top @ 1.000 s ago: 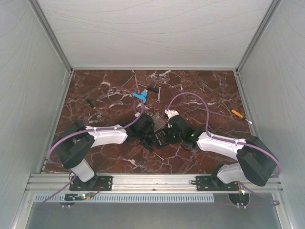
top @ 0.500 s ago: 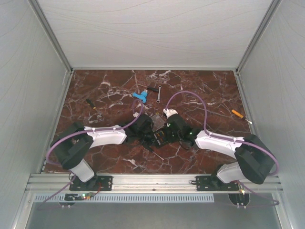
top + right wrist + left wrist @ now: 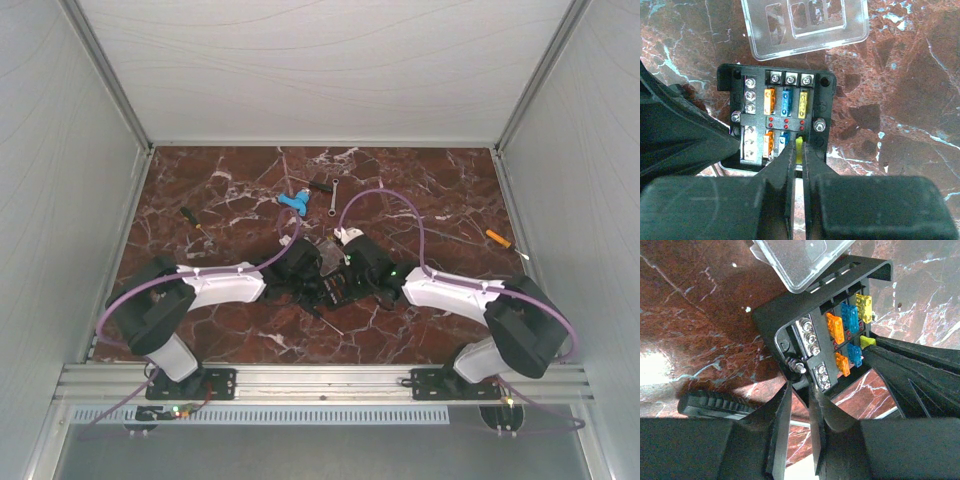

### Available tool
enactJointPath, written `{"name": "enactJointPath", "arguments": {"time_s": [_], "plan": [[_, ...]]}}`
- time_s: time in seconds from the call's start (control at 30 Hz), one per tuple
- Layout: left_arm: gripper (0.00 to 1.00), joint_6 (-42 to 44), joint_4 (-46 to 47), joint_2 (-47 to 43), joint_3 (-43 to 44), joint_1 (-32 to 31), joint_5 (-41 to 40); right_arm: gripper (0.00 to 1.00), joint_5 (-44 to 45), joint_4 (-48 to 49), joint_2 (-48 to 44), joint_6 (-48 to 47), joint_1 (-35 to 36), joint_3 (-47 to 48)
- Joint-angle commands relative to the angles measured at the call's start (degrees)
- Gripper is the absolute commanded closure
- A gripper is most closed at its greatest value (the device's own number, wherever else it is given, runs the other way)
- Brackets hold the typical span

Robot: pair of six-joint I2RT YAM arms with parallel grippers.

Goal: Snap on the fuse box
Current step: Install the fuse at the fuse box base.

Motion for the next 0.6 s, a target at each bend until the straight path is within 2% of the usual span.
{"name": "enactJointPath", "arguments": {"time_s": [0.0,0.33,0.57], "plan": [[0.80,-0.3,0.5,-0.6,0.7,0.3,-0.5,1.00,2.0,-4.0,2.0,-1.1,1.0,0.3],[0.79,-0.4,0.5,-1.2,0.6,0.3,-0.7,1.00,3.5,-8.4,1.2,-0.5,1.0,1.0],[0.80,-0.6,1.2,-1.0,0.5,0.3,0.1,1.00,3.5,-11.1,7.0,0.4,1.5,3.4]]}}
